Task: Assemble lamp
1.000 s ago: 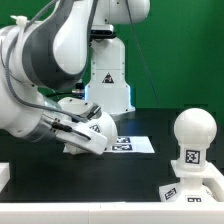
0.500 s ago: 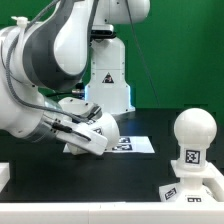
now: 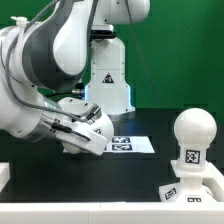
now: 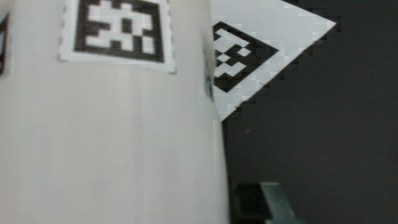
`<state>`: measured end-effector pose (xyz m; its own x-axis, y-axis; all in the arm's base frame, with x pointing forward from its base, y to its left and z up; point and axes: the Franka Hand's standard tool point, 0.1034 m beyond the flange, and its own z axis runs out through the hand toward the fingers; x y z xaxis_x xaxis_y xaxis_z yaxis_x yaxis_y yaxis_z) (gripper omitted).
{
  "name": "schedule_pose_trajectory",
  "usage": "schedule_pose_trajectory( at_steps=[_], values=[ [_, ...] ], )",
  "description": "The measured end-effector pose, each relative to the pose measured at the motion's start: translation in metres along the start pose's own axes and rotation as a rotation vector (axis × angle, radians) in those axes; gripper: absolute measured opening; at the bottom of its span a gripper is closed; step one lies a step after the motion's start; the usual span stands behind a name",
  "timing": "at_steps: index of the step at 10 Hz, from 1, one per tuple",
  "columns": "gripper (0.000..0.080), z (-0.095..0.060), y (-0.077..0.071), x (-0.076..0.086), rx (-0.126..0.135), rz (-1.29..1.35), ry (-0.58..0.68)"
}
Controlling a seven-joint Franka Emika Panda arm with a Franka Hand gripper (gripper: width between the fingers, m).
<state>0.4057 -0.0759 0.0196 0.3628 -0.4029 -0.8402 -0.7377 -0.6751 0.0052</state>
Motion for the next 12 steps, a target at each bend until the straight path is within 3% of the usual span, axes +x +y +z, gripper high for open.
schedule_pose_trajectory(
  at_steps=[1, 2, 4, 5, 6, 10, 11, 12],
  values=[
    [0.0045, -0.001, -0.001, -0.001, 0.001, -0.001, 0.001],
    [0.0045, -0.010, -0.009, -0.013, 0.001, -0.015, -0.005],
    [0.0045, -0.043, -0.038, -0.051, 0.017, -0.071, 0.039],
    [0.0045, -0.054, -0.046, -0.065, 0.006, -0.100, 0.068],
    [0.0045, -0.056, -0.048, -0.071, -0.022, -0.117, 0.082],
    [0.0045, -0.062, -0.054, -0.063, -0.018, -0.127, 0.151],
    [0.0045, -0.075, -0.070, -0.073, -0.017, -0.145, 0.209],
    [0.0045, -0.099, -0.094, -0.097, -0.003, -0.212, 0.291]
  ],
)
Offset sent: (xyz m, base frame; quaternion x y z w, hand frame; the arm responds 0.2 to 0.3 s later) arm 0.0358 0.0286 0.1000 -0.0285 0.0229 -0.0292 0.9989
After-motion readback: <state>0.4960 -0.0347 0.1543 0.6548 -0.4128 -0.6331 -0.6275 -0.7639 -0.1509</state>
